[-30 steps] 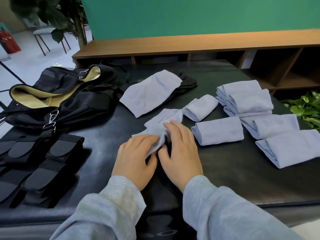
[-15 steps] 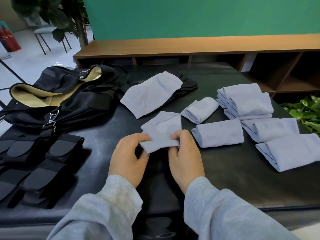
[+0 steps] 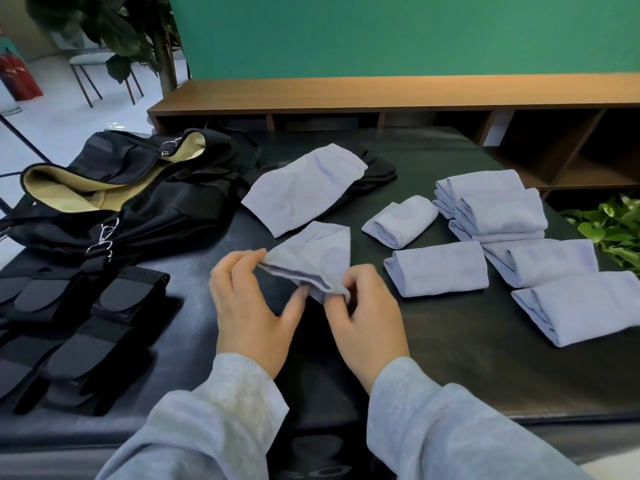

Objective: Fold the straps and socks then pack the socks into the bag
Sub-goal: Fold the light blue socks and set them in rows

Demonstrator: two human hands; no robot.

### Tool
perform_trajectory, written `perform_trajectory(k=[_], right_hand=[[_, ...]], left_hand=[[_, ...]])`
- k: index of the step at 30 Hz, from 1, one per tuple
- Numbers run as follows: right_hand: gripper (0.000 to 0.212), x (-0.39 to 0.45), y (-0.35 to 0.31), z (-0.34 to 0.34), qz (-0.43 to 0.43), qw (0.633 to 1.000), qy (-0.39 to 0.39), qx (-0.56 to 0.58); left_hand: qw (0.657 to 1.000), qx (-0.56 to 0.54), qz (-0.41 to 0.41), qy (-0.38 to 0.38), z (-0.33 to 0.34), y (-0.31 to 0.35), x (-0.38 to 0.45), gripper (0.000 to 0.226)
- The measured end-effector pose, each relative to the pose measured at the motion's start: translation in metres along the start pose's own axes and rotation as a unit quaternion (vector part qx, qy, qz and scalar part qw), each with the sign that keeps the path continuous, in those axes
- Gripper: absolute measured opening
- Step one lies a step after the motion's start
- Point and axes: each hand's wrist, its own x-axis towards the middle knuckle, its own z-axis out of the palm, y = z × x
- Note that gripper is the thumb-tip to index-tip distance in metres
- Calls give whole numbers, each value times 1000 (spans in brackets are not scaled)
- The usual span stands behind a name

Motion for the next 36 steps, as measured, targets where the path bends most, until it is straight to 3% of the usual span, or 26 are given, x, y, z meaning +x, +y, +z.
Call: perform_trajectory(k=[5,11,15,20,24,29,36], right_hand=[[21,-2,-2,-3,28,998,-24,46],[21,-4,-4,-3,-29,995,-94,-36],[7,-6,-9,-6,-104,981,-125,-102],[20,-7,-9,-3,-148,970,-133,-140],[24,-15,-10,-7,-75,992,-87,-43],[36,-36,-7,-25,-9,998,-12,61],[65,-62,-13,-46,-15,997,-20,71]], left_hand=[[991,-70,1,-116,-5,8,-2,72],[967,-168,-112,-158,-11,9,-2,92],[950,-227,-173,-129,-7,11,1,86],[894,-349,-276,-59,-8,18,8,75],[916,-333,-219,-55,-15,35,7,77],[964,-210,-49,-153,-44,57,10,98],[957,-153,30,-243,-58,68,-11,104]])
